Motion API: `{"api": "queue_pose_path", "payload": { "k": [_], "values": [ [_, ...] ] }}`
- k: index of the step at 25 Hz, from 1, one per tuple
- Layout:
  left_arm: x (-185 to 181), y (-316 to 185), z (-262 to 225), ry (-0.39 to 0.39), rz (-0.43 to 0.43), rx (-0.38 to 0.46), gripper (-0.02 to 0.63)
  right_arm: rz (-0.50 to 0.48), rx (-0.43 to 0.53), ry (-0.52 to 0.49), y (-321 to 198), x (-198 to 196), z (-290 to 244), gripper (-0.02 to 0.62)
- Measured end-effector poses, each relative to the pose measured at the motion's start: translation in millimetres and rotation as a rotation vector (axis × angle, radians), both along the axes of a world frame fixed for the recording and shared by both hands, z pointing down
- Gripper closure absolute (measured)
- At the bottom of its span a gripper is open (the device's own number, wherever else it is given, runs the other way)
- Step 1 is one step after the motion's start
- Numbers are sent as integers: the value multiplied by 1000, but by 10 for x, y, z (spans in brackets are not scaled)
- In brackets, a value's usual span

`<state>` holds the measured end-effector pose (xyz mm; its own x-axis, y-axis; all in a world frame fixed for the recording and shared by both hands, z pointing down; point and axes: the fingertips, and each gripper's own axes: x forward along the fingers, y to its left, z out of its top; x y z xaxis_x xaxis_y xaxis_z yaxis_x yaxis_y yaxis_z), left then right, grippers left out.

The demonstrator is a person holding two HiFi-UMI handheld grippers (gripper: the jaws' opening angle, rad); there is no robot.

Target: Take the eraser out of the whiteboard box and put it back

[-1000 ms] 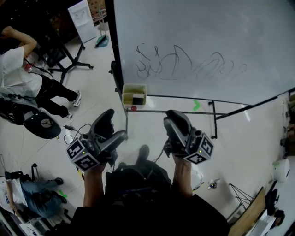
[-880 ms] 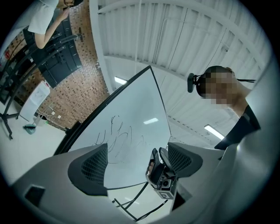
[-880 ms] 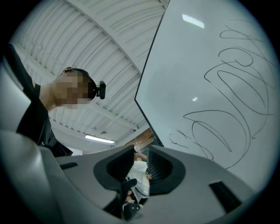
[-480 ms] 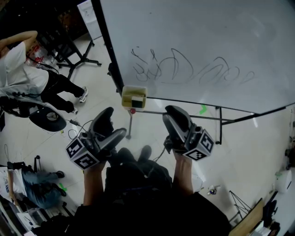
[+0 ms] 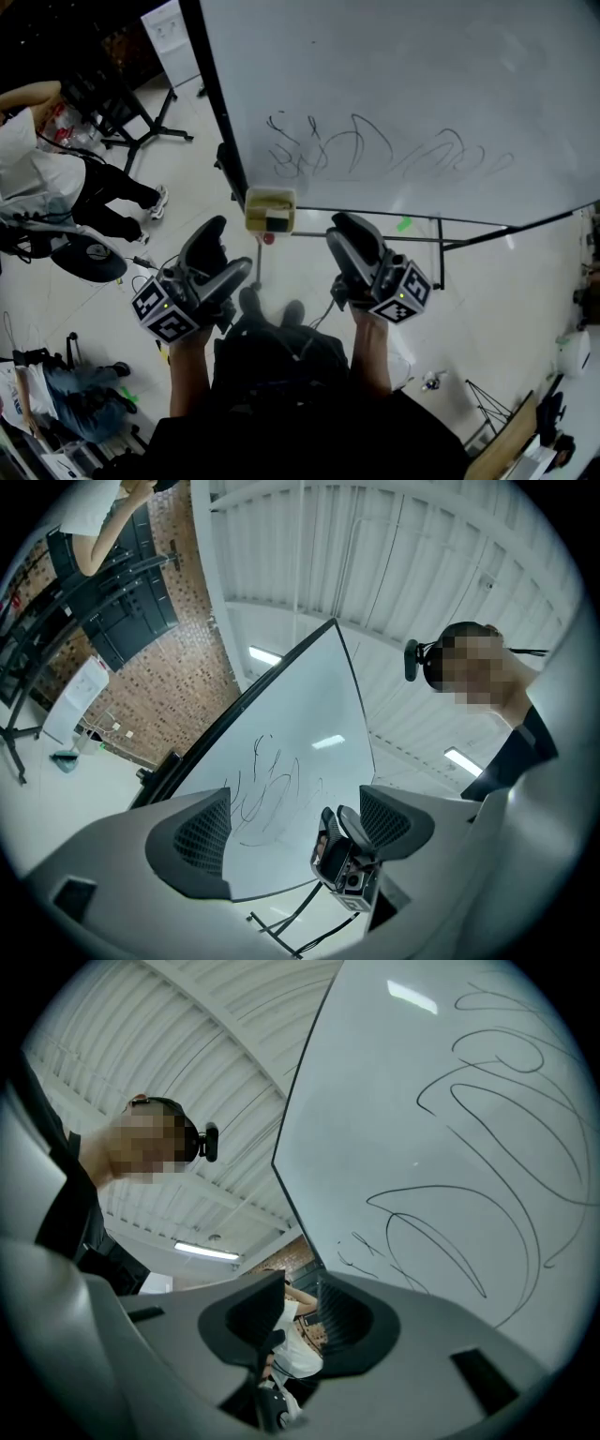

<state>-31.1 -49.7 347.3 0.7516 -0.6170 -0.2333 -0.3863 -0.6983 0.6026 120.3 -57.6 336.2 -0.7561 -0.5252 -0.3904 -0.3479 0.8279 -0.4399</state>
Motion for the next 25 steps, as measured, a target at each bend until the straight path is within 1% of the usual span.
{"api": "queue_pose_path", "payload": {
  "k": [10,15,16,17,22,23,25],
  "values": [
    [-348,-386,89,62,93,-1,178,67,-21,85,-276,-443,26,469],
    [-493,-511,161,104,149,-19,178,104,-42,140,-354,-667,71,468],
    [-520,-536,162,110,159,-20,178,113,-49,151,-369,-703,90,453],
    [-543,-558,163,113,169,-18,178,122,-56,162,-383,-736,113,453],
    [-561,-607,175,124,223,-7,178,147,-90,220,-414,-866,278,451],
    [-544,-607,182,124,231,-7,178,149,-100,236,-422,-876,329,432],
    [-498,-595,193,127,244,-10,178,151,-117,277,-449,-880,435,420]
  ]
}}
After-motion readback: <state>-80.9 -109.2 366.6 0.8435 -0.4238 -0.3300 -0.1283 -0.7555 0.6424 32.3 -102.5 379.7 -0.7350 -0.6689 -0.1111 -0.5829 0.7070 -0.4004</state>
